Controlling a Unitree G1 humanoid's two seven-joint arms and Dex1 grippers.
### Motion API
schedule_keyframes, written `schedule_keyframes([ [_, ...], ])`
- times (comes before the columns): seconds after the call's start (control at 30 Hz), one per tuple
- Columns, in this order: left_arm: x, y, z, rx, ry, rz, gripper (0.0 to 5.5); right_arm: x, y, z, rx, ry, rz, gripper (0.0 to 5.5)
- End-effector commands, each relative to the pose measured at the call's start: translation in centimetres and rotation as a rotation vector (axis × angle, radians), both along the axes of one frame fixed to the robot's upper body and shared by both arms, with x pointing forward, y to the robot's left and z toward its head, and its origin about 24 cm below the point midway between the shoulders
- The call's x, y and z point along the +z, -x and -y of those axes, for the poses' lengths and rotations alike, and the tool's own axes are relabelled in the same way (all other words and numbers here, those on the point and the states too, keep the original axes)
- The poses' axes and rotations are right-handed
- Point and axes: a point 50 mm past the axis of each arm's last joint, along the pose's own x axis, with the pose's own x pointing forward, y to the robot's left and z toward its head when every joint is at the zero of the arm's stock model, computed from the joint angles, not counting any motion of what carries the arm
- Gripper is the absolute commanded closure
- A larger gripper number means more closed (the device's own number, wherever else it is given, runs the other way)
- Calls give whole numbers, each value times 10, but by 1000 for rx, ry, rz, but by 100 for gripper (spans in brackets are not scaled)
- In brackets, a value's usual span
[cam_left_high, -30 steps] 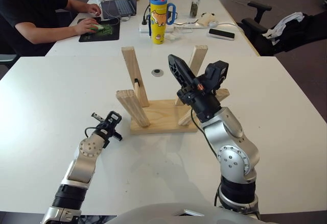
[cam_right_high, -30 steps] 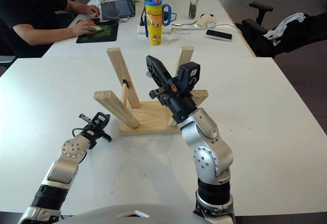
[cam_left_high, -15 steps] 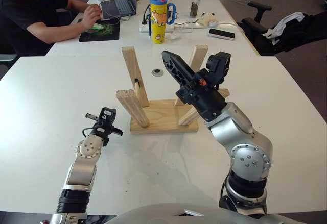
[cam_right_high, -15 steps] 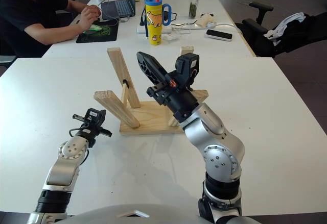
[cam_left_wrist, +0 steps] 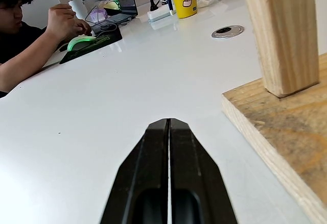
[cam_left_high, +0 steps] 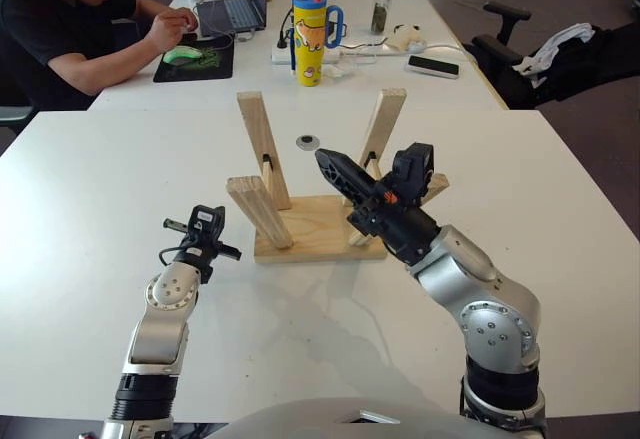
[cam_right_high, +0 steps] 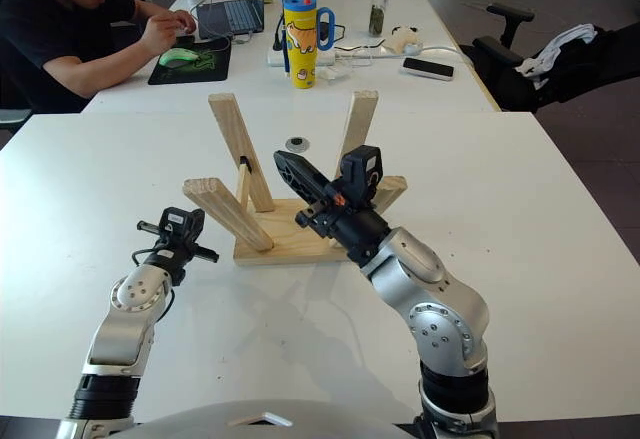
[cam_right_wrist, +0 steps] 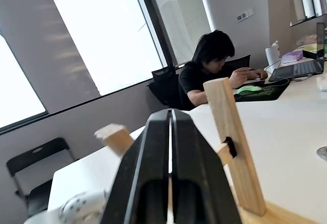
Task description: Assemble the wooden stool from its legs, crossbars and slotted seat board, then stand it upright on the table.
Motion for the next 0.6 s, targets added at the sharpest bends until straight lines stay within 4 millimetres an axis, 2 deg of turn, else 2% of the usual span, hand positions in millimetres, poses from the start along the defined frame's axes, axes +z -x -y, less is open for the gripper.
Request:
schedule_keyframes([
  [0.03, 5, 10, -6, 31, 37, 2, 550, -54, 31, 22, 91, 232, -227, 549],
  [0.1, 10, 11, -9, 47, 32, 18, 550, -73, 41, 30, 120, 283, -301, 549],
  [0.17, 25, 5, -10, 68, 50, 111, 550, -4, 4, 19, 24, 112, 7, 549],
  [0.2, 29, 2, -10, 73, 57, 138, 550, 19, -4, 17, -6, 54, 104, 549],
  [0.23, 32, 1, -10, 75, 61, 152, 550, 32, -7, 16, -23, 23, 150, 549],
  [0.3, 32, 1, -10, 76, 62, 156, 550, 27, -10, 19, -37, 37, 124, 549],
  [0.4, 32, 1, -9, 78, 65, 157, 550, 3, -13, 30, -93, 140, 33, 549],
  [0.47, 32, 1, -9, 79, 66, 158, 550, 0, -13, 31, -101, 155, 25, 549],
  [0.6, 30, 1, -11, 78, 61, 148, 550, -20, -4, 34, -76, 185, -39, 549],
])
